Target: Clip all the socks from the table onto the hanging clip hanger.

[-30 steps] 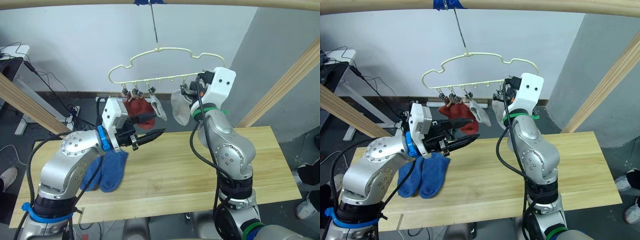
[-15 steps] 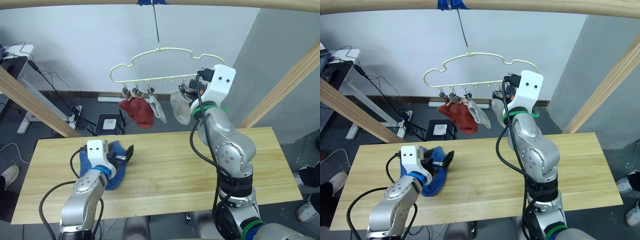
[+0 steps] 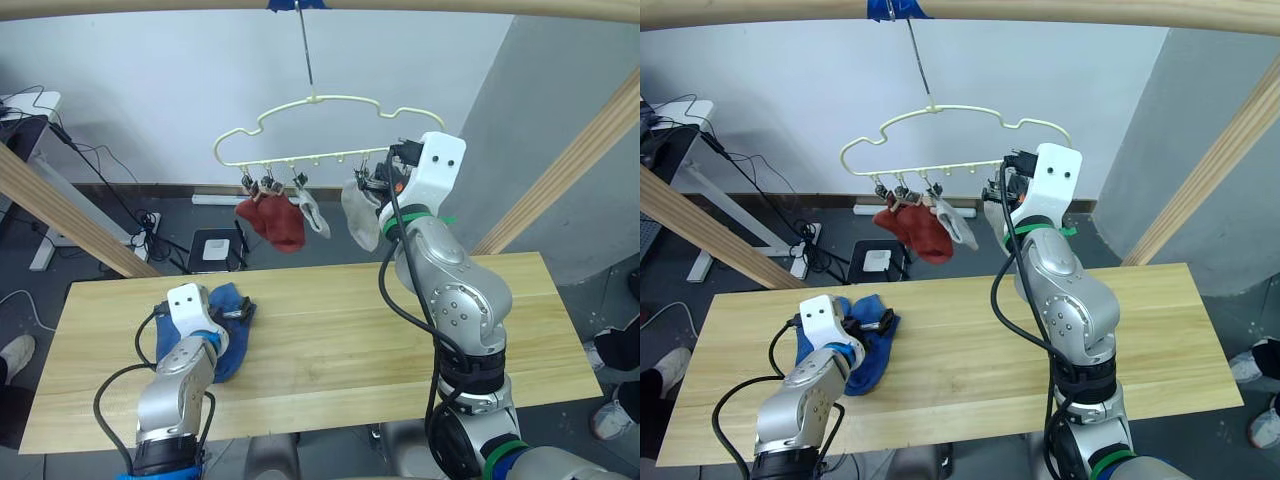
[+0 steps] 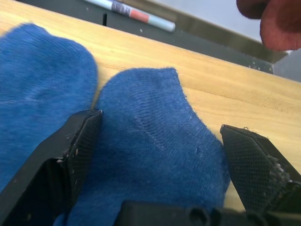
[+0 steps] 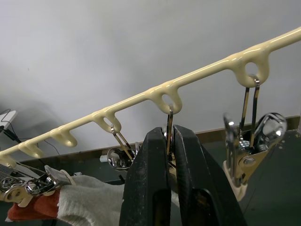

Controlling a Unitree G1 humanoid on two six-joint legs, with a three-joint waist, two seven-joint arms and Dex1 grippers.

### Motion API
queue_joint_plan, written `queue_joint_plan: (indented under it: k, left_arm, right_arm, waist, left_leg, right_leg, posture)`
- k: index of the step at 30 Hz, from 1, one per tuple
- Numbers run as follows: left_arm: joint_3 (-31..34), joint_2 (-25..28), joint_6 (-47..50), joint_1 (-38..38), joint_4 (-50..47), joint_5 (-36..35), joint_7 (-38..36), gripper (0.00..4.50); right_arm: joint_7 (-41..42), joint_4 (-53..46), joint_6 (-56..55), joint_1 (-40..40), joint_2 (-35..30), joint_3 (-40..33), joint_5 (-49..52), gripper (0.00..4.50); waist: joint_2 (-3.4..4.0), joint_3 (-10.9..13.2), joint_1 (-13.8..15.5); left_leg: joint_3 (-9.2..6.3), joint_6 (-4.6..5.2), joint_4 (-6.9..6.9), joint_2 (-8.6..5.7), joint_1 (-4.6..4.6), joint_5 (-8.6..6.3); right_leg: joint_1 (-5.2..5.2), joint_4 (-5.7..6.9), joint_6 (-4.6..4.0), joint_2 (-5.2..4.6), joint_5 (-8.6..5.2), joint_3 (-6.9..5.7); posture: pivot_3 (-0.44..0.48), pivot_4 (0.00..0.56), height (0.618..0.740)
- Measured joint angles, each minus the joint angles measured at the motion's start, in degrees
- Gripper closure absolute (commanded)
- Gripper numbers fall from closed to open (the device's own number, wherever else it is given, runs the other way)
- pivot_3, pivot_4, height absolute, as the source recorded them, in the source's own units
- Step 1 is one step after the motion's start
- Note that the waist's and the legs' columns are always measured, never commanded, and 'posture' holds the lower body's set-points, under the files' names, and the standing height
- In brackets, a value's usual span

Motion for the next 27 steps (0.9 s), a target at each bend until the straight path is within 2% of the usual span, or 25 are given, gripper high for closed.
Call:
queue_joint_plan:
  k: [3, 6, 11, 18, 22, 27]
  left_arm:
    - [-0.5, 0.9, 1.6, -0.6, 0.0, 0.8, 0.1, 0.59]
    - [-0.9, 1.3, 2.4, -0.6, 0.0, 2.1, 0.2, 1.44]
    - [-1.5, 1.4, 2.4, -0.6, 0.0, 2.9, -0.3, 2.57]
    - [-1.6, 1.4, 0.9, -0.4, 0.1, 3.2, -1.2, 3.83]
    - [-3.7, 2.9, -1.5, 1.0, -0.7, 3.4, -5.3, 4.42]
    - [-12.2, 5.9, -11.0, 0.5, -6.2, 3.6, -17.8, 4.5]
  right_arm:
    - [0.0, 0.0, 0.1, 0.0, 0.0, 0.0, 0.0, 4.5]
    - [0.0, 0.0, 0.1, 0.0, 0.0, 0.0, 0.0, 4.5]
    - [0.0, 0.0, 0.1, 0.0, 0.0, 0.0, 0.0, 4.5]
    - [0.0, 0.0, 0.1, 0.0, 0.0, 0.0, 0.0, 4.5]
    - [0.0, -0.1, 0.1, 0.0, 0.0, 0.0, -0.1, 4.5]
    - [0.0, -0.4, 0.2, 0.0, 0.0, 0.1, -0.4, 4.5]
  waist:
    - [0.0, 0.0, 0.0]
    - [0.01, 0.0, 0.0]
    - [0.01, 0.0, 0.0]
    - [0.01, 0.0, 0.0]
    - [0.01, 0.0, -0.1]
    - [0.01, 0.0, 0.1]
  left_leg:
    - [0.01, 0.0, -0.01, 0.0, 0.02, 0.0]
    - [0.01, 0.0, -0.01, 0.0, 0.03, 0.0]
    - [0.01, 0.0, -0.01, 0.0, 0.03, 0.0]
    - [0.01, -0.01, -0.03, 0.0, 0.01, 0.0]
    - [0.02, -0.01, -0.06, 0.01, 0.0, 0.0]
    - [0.04, -0.02, -0.07, -0.02, -0.06, 0.01]
  right_leg:
    - [0.0, 0.01, 0.0, 0.0, 0.0, 0.01]
    - [0.0, 0.01, 0.0, 0.0, 0.0, 0.01]
    - [0.01, 0.01, 0.0, -0.01, 0.0, 0.01]
    - [0.0, -0.02, 0.0, 0.0, 0.0, 0.01]
    - [-0.01, -0.07, 0.0, -0.01, 0.0, 0.01]
    - [-0.02, -0.15, 0.0, -0.06, 0.0, 0.0]
  posture:
    - [-0.189, 0.265, 0.74]
    - [-0.189, 0.265, 0.74]
    - [-0.189, 0.259, 0.74]
    - [-0.191, 0.259, 0.74]
    - [-0.197, 0.259, 0.74]
    - [-0.221, 0.257, 0.74]
